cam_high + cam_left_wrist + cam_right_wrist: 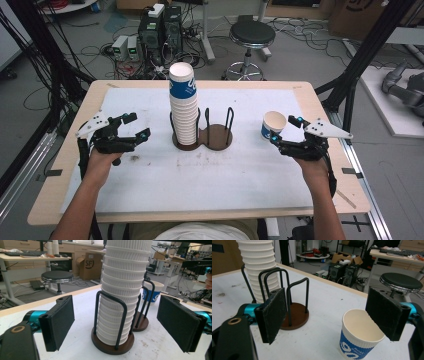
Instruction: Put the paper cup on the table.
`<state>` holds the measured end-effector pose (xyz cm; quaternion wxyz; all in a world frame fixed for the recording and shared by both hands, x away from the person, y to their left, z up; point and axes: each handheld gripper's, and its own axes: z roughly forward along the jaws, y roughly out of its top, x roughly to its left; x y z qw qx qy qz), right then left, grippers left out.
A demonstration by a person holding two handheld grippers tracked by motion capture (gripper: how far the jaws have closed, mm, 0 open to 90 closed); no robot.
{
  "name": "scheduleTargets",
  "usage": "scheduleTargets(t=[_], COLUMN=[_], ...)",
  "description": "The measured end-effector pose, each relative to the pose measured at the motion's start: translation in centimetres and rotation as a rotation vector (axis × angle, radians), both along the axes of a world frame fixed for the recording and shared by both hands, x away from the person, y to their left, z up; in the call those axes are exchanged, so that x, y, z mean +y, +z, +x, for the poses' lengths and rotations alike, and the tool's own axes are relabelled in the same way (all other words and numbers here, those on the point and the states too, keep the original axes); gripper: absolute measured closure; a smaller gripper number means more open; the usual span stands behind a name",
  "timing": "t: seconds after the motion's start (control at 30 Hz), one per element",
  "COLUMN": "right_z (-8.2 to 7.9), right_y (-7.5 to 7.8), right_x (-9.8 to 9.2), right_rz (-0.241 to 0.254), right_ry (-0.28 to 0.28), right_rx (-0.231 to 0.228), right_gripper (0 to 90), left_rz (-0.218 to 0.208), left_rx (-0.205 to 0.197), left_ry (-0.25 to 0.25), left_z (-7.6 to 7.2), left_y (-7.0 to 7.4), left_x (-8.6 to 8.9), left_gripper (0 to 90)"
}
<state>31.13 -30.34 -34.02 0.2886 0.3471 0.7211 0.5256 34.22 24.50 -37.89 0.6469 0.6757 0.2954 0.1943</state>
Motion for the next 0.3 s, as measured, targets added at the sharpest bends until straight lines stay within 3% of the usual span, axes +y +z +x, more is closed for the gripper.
scheduleTargets(t=[0.3], right_z=[0.29], right_y=[-0.20], right_x=[-0.15], right_rz=[0.001], right_ry=[0.007], right_rx=[0.010], right_gripper=[18.0], left_rz=[0.038], left_rx=[0.020], left_ry=[0.013], left_z=[0.30], left_y=[-0.46], left_x=[-0.10], left_gripper=[14.3])
